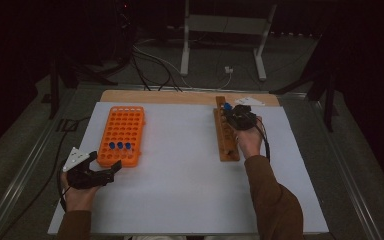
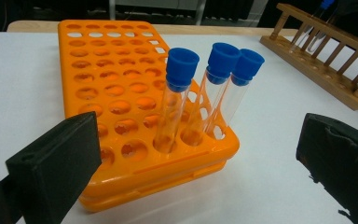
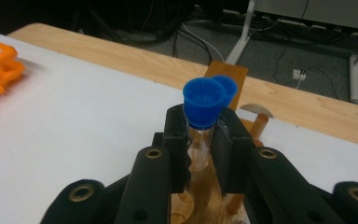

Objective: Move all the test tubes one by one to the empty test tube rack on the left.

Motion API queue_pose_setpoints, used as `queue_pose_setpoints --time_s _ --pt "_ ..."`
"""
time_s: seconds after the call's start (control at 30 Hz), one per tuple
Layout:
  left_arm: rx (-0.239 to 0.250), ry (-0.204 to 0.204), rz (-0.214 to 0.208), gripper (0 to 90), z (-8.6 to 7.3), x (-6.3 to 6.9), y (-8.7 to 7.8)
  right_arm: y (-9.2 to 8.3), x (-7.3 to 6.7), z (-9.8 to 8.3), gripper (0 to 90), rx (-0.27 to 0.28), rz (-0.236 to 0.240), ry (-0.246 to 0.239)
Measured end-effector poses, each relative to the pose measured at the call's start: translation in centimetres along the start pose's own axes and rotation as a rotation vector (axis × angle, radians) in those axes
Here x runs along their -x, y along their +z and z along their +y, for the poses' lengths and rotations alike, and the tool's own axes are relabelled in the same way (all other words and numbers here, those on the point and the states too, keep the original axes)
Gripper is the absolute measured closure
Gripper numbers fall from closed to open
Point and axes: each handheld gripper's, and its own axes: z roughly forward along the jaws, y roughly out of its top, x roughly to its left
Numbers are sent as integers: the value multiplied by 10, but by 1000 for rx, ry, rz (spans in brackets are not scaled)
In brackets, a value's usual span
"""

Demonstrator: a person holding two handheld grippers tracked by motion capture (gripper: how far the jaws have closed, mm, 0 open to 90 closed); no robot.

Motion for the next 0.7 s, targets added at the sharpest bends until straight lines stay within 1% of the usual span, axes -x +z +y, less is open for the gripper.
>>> queue_pose_setpoints --time_s 0.1,0.27,0.5,0.6,0.67,0.7 --pt "-4 3 2 6 0 0 1 -4 1 3 773 14 -1 -2" --pt "-9 -3 6 5 0 0 1 -11 2 8 773 35 2 -5" --pt "-3 2 13 5 2 -1 1 -28 2 16 773 88 4 -5" --pt "17 22 12 5 7 0 -2 -36 3 21 773 110 11 -21" --pt "32 37 10 5 10 3 -3 -42 3 23 773 117 16 -29" --pt "33 45 16 5 13 5 -4 -45 3 23 773 120 15 -35"
